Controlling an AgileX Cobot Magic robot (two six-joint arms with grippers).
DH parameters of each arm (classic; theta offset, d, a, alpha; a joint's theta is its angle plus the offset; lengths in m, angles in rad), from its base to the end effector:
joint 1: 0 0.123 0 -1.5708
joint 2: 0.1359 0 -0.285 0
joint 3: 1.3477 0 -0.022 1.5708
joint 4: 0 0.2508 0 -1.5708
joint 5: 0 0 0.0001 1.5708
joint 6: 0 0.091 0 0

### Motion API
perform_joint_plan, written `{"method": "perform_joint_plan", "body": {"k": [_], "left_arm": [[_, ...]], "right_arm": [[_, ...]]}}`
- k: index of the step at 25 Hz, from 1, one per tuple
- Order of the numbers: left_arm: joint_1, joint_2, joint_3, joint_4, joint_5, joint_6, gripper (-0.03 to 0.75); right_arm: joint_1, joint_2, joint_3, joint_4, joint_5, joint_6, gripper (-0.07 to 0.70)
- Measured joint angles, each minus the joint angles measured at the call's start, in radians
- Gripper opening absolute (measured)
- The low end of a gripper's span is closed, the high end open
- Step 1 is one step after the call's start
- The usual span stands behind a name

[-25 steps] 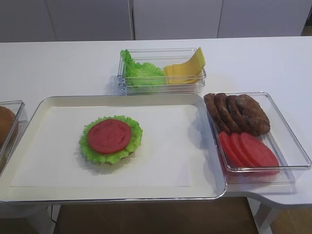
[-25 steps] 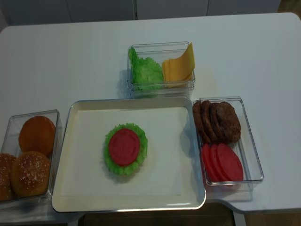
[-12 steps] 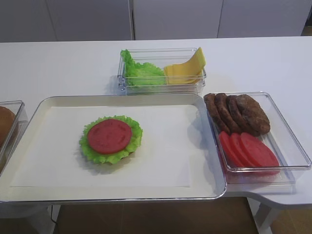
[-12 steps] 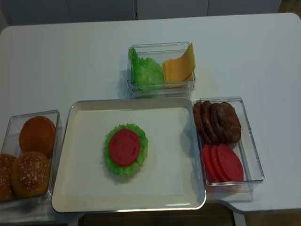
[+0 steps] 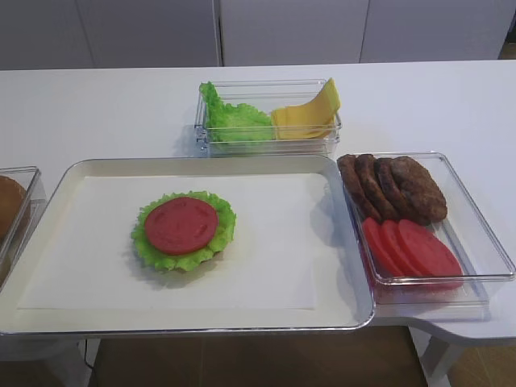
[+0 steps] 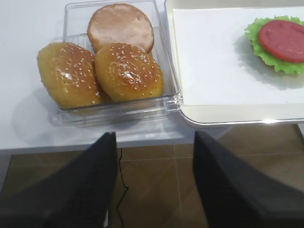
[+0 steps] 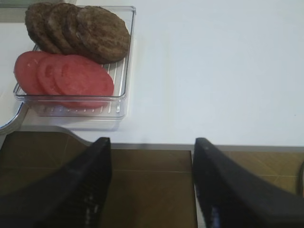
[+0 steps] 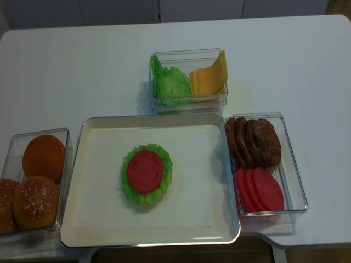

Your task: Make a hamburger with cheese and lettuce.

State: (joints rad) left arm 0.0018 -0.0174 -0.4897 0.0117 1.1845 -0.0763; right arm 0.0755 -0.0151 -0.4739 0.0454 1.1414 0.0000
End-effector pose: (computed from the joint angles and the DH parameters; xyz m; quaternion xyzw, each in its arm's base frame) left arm -0.0120 0.0010 0.2646 -0.0350 0.8815 -0.0117 0.4708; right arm -0.0081 0.0032 0.2637 -0.0347 0.8753 0.0408 0.4806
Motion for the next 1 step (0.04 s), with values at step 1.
{"method": "perform_joint_plan", "body": {"k": [1], "left_arm": [[0.000,0.000,0.000,0.000,0.000,0.000,0.382]], "right_arm": [[0.000,0.000,0.000,0.000,0.000,0.000,0.409]]}}
